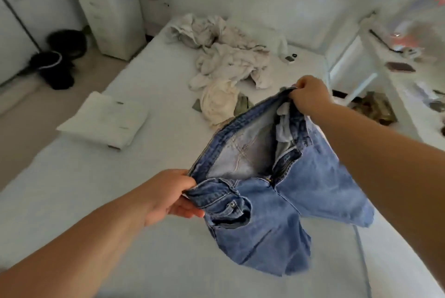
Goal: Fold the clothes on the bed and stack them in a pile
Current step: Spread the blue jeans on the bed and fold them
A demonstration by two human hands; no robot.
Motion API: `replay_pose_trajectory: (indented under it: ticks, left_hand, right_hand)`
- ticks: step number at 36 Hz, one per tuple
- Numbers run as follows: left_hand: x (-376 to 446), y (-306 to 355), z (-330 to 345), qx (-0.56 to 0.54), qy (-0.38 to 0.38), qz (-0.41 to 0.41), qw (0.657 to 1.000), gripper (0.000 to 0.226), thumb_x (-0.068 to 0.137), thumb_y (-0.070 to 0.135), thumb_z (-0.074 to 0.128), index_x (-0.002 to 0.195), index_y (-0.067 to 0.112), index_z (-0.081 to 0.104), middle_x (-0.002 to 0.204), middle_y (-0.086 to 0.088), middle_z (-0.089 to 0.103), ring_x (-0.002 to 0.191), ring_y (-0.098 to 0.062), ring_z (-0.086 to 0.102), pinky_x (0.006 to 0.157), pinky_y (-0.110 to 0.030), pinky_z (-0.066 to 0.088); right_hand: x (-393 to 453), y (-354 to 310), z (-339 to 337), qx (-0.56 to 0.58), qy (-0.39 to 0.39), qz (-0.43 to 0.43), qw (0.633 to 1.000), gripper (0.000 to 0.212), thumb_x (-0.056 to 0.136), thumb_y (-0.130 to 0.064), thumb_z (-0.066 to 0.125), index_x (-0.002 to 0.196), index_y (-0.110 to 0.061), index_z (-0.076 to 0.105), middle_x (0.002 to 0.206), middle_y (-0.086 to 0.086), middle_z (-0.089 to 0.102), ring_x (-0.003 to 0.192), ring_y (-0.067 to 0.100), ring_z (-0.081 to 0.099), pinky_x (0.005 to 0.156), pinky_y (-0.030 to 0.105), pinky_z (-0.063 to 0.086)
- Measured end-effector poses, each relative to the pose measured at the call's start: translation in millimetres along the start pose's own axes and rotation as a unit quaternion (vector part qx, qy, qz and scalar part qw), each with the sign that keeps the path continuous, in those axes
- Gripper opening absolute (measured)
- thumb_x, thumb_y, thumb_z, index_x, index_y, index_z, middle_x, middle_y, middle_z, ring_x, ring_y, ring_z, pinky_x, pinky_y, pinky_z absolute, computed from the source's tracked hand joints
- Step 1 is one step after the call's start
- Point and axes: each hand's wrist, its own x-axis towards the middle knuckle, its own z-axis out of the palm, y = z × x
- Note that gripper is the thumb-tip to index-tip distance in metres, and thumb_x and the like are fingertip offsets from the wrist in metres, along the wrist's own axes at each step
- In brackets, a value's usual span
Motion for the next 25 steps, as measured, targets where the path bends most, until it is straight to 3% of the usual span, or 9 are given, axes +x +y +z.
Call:
replay_pose_trajectory:
  ticks: [4,6,9,12,14,21,25]
  left_hand:
    - [30.2,-70.8,-87.1,0.006,0.081,-0.063,0.995,0.024,0.090,0.000,0.038,0.097,0.008,0.059,0.067,-0.010,0.071,0.054,-0.020,0.067,0.046,-0.022,0.052]
    - [44.0,-112.8,-137.9,0.009,0.113,-0.102,0.988,0.022,0.089,0.001,0.039,0.092,0.009,0.059,0.063,-0.008,0.071,0.054,-0.018,0.067,0.049,-0.023,0.054]
    - [60.6,-172.2,-212.3,-0.016,0.168,-0.161,0.972,0.021,0.090,0.004,0.039,0.085,0.013,0.058,0.057,-0.006,0.069,0.050,-0.016,0.066,0.053,-0.024,0.053]
    - [73.6,-215.9,-281.7,-0.035,0.208,-0.207,0.955,0.019,0.093,0.006,0.039,0.086,0.013,0.056,0.064,-0.009,0.068,0.051,-0.017,0.065,0.053,-0.025,0.052]
    - [82.2,-236.4,-322.2,-0.050,0.225,-0.239,0.943,0.019,0.094,0.007,0.038,0.085,0.013,0.053,0.071,-0.013,0.066,0.056,-0.020,0.063,0.055,-0.027,0.050]
    - [120.5,-289.4,-433.0,-0.065,0.268,-0.305,0.912,0.020,0.097,0.012,0.040,0.083,0.004,0.050,0.065,-0.014,0.061,0.038,-0.014,0.057,0.053,-0.026,0.041]
    - [135.6,-319.9,-478.8,-0.077,0.286,-0.313,0.902,0.027,0.097,0.014,0.040,0.073,0.002,0.044,0.037,-0.010,0.054,0.023,-0.014,0.048,0.048,-0.027,0.035]
  right_hand:
    - [-10.7,-30.1,126.2,-0.052,-0.097,-0.011,0.994,0.022,0.081,-0.002,0.050,0.065,-0.016,0.043,0.085,0.010,0.054,0.081,0.025,0.050,0.066,0.027,0.034]
    - [-21.0,-47.9,198.4,-0.091,-0.140,-0.009,0.986,0.013,0.083,-0.004,0.049,0.072,-0.012,0.049,0.083,0.011,0.053,0.083,0.027,0.050,0.067,0.027,0.033]
    - [-33.7,-70.9,298.8,-0.147,-0.186,-0.014,0.972,0.010,0.087,-0.011,0.051,0.078,-0.012,0.054,0.100,0.021,0.058,0.103,0.032,0.052,0.068,0.028,0.039]
    - [-43.2,-97.0,386.3,-0.143,-0.217,-0.019,0.965,0.011,0.085,-0.004,0.050,0.082,-0.014,0.051,0.098,0.013,0.059,0.092,0.028,0.052,0.069,0.027,0.036]
    - [-47.4,-115.4,439.0,-0.139,-0.229,-0.013,0.963,0.012,0.084,-0.003,0.051,0.087,-0.014,0.052,0.104,0.011,0.061,0.094,0.028,0.053,0.073,0.027,0.037]
    - [-48.9,-171.4,574.2,-0.139,-0.264,-0.031,0.954,0.014,0.085,-0.005,0.052,0.093,-0.016,0.054,0.095,0.003,0.053,0.083,0.019,0.046,0.068,0.025,0.036]
    - [-45.7,-185.4,620.9,-0.151,-0.267,-0.047,0.951,0.015,0.086,-0.008,0.053,0.100,-0.012,0.056,0.094,0.003,0.051,0.084,0.018,0.045,0.068,0.026,0.034]
